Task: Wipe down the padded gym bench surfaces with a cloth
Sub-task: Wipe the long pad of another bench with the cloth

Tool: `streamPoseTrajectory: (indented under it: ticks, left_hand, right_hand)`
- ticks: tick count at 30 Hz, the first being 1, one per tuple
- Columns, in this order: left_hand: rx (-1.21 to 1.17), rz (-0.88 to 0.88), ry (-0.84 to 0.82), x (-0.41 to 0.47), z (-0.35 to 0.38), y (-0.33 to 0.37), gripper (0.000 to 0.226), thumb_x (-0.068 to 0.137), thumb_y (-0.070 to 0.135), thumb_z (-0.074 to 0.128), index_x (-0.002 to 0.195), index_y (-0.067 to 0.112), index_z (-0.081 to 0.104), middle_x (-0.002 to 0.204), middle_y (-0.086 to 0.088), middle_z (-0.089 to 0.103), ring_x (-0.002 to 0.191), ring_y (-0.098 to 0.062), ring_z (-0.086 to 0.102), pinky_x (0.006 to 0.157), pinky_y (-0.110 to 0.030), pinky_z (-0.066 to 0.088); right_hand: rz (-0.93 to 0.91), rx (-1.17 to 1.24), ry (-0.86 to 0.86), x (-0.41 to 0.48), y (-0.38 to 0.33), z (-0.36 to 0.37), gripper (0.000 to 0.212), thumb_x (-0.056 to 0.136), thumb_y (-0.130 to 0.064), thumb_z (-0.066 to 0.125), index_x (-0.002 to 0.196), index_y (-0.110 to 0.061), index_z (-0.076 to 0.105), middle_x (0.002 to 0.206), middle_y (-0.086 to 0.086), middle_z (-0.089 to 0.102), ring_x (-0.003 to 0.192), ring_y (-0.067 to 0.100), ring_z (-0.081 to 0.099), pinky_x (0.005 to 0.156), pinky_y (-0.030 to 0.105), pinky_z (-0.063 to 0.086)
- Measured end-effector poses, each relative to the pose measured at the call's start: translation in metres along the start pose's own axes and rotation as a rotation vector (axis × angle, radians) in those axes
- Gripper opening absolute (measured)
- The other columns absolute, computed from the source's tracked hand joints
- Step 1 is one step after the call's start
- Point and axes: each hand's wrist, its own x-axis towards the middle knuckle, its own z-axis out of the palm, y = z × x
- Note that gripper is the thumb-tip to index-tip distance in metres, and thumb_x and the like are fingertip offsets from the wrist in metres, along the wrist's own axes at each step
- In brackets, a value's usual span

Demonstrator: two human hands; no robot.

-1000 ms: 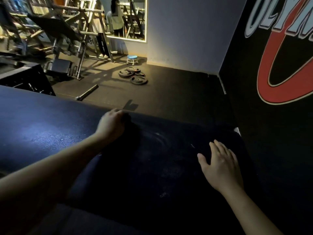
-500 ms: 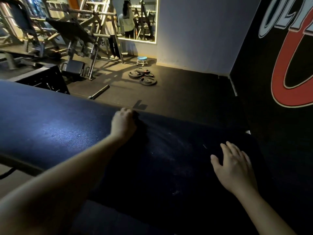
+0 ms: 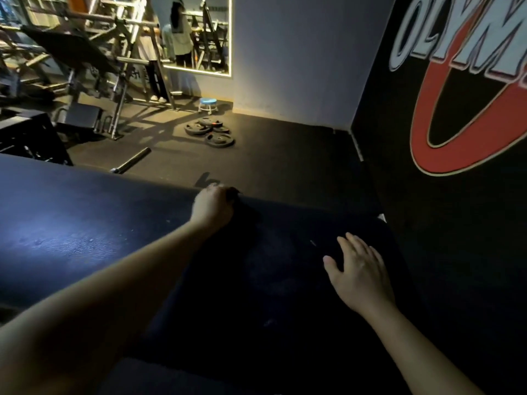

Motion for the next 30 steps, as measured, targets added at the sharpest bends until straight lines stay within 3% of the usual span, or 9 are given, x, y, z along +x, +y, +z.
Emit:
streamPoseTrajectory:
  ticks: [4, 8, 10, 12, 16, 19, 23, 26, 30]
  left_hand:
    - [-0.270, 0.377, -0.195, -0.078, 0.026, 0.113, 0.018, 0.092, 0.019, 0.070, 0.109, 0.018, 0.076, 0.109, -0.006, 0.069, 0.098, -0.027, 0.067, 0.085, -0.035, 0.053]
    - [-0.325, 0.699, -0.340, -0.132, 0.011, 0.108, 0.021, 0.100, 0.032, 0.060, 0.117, 0.022, 0.066, 0.114, 0.006, 0.062, 0.104, -0.010, 0.059, 0.090, -0.027, 0.052]
    - [-0.217, 0.659, -0.284, -0.099, 0.012, 0.082, 0.022, 0.099, 0.031, 0.062, 0.118, 0.022, 0.067, 0.115, 0.004, 0.063, 0.104, -0.011, 0.060, 0.088, -0.030, 0.053]
    - [-0.109, 0.464, -0.158, -0.038, 0.022, 0.064, 0.022, 0.096, 0.027, 0.066, 0.115, 0.018, 0.071, 0.114, -0.006, 0.066, 0.102, -0.027, 0.065, 0.085, -0.040, 0.054]
    - [-0.054, 0.274, -0.086, 0.010, 0.060, 0.091, 0.024, 0.091, 0.023, 0.067, 0.114, 0.017, 0.074, 0.112, -0.010, 0.066, 0.104, -0.037, 0.064, 0.086, -0.042, 0.052]
    - [-0.187, 0.428, -0.166, -0.046, 0.052, 0.123, 0.019, 0.089, 0.020, 0.074, 0.106, 0.011, 0.072, 0.105, -0.006, 0.067, 0.096, -0.031, 0.067, 0.079, -0.035, 0.051]
    - [-0.286, 0.691, -0.479, -0.102, 0.012, 0.103, 0.022, 0.096, 0.028, 0.069, 0.117, 0.020, 0.069, 0.111, 0.012, 0.062, 0.098, -0.002, 0.062, 0.084, -0.018, 0.052]
    - [-0.160, 0.616, -0.300, -0.056, 0.029, 0.100, 0.022, 0.096, 0.035, 0.065, 0.108, 0.018, 0.071, 0.105, 0.007, 0.066, 0.095, -0.018, 0.068, 0.076, -0.030, 0.053]
    - [-0.038, 0.377, -0.144, 0.017, 0.063, 0.115, 0.027, 0.091, 0.028, 0.066, 0.111, 0.011, 0.071, 0.113, -0.010, 0.067, 0.104, -0.038, 0.066, 0.086, -0.047, 0.055]
  right_hand:
    - [-0.022, 0.153, -0.080, -0.001, 0.020, -0.024, 0.051, 0.105, -0.038, 0.048, 0.151, -0.017, 0.045, 0.161, 0.000, 0.036, 0.150, 0.015, 0.030, 0.123, 0.033, 0.022]
    - [-0.025, 0.060, -0.018, -0.017, 0.060, -0.028, 0.050, 0.106, -0.039, 0.045, 0.152, -0.019, 0.044, 0.161, -0.004, 0.036, 0.150, 0.011, 0.029, 0.122, 0.030, 0.021]
    - [-0.036, 0.045, -0.010, -0.022, 0.067, -0.018, 0.054, 0.105, -0.044, 0.041, 0.154, -0.021, 0.040, 0.163, -0.005, 0.033, 0.151, 0.009, 0.024, 0.124, 0.031, 0.018]
    - [-0.042, 0.038, 0.030, -0.021, 0.067, -0.012, 0.056, 0.104, -0.047, 0.040, 0.153, -0.021, 0.042, 0.162, -0.005, 0.035, 0.151, 0.009, 0.026, 0.125, 0.034, 0.020]
    - [-0.047, 0.060, 0.059, -0.020, 0.066, -0.013, 0.056, 0.103, -0.048, 0.039, 0.152, -0.021, 0.043, 0.161, -0.004, 0.036, 0.150, 0.010, 0.027, 0.125, 0.036, 0.022]
    - [-0.060, 0.074, 0.059, -0.022, 0.068, -0.013, 0.056, 0.102, -0.047, 0.039, 0.152, -0.021, 0.043, 0.161, -0.004, 0.036, 0.150, 0.009, 0.027, 0.125, 0.037, 0.023]
    - [-0.047, 0.091, 0.078, -0.021, 0.068, -0.010, 0.055, 0.102, -0.046, 0.040, 0.151, -0.022, 0.045, 0.161, -0.005, 0.038, 0.150, 0.009, 0.028, 0.124, 0.036, 0.023]
    - [-0.044, 0.086, 0.092, -0.019, 0.069, -0.010, 0.054, 0.103, -0.045, 0.043, 0.151, -0.022, 0.045, 0.160, -0.005, 0.038, 0.149, 0.009, 0.029, 0.124, 0.035, 0.023]
    - [-0.052, 0.114, 0.088, -0.021, 0.069, -0.012, 0.053, 0.102, -0.045, 0.043, 0.150, -0.022, 0.047, 0.160, -0.005, 0.039, 0.149, 0.009, 0.031, 0.124, 0.036, 0.024]
